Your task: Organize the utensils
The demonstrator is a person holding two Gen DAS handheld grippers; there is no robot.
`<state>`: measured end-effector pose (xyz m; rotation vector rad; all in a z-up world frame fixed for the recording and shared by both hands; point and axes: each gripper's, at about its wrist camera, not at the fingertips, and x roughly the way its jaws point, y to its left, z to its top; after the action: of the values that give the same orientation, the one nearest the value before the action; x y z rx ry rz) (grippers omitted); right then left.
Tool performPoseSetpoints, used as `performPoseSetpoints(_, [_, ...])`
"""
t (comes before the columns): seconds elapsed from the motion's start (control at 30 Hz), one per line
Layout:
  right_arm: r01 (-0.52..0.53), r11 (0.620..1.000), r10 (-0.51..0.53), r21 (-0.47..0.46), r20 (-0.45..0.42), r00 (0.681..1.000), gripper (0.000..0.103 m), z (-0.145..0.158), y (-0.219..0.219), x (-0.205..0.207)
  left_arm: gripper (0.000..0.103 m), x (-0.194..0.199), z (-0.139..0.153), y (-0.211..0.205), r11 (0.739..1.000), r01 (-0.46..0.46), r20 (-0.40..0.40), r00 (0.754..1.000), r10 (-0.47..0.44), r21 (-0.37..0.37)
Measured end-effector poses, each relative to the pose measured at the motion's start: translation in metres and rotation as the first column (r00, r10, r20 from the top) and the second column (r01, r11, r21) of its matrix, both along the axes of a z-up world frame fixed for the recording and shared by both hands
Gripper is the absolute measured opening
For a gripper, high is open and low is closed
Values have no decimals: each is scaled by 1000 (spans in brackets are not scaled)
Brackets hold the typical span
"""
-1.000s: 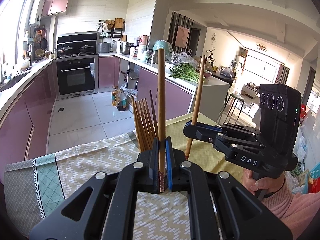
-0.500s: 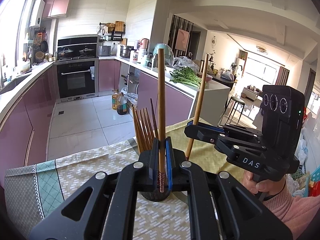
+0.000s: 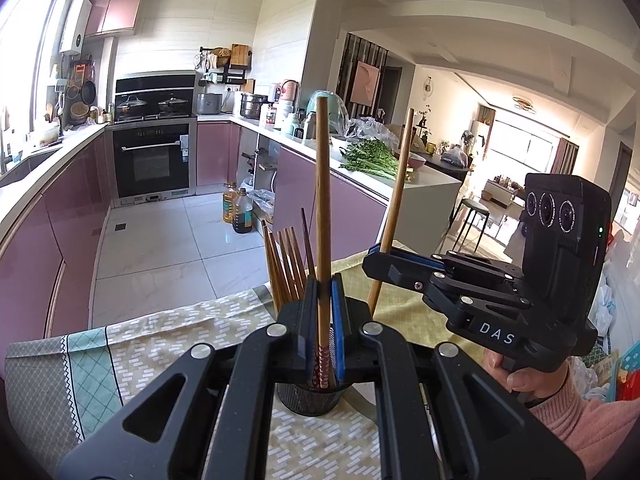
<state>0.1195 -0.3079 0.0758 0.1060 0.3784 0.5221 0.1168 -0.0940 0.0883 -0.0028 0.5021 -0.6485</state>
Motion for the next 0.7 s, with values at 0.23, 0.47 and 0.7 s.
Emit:
performPoseSetpoints(0.23, [2, 1000, -2, 0, -9, 1000, 6, -3, 0, 5, 7, 1, -2, -4, 1000, 1, -15, 1000, -1, 3])
performPoseSetpoints(0.47, [5, 1000, -5, -4, -19, 1000, 6, -6, -1, 10, 8, 6, -3, -7, 1000, 0, -29, 1000, 0, 12])
performPoseSetpoints(0.7, [10, 1000, -10, -7, -33, 999, 6, -8, 0, 13, 7, 14, -1, -10, 1000, -5, -36, 999, 6, 23])
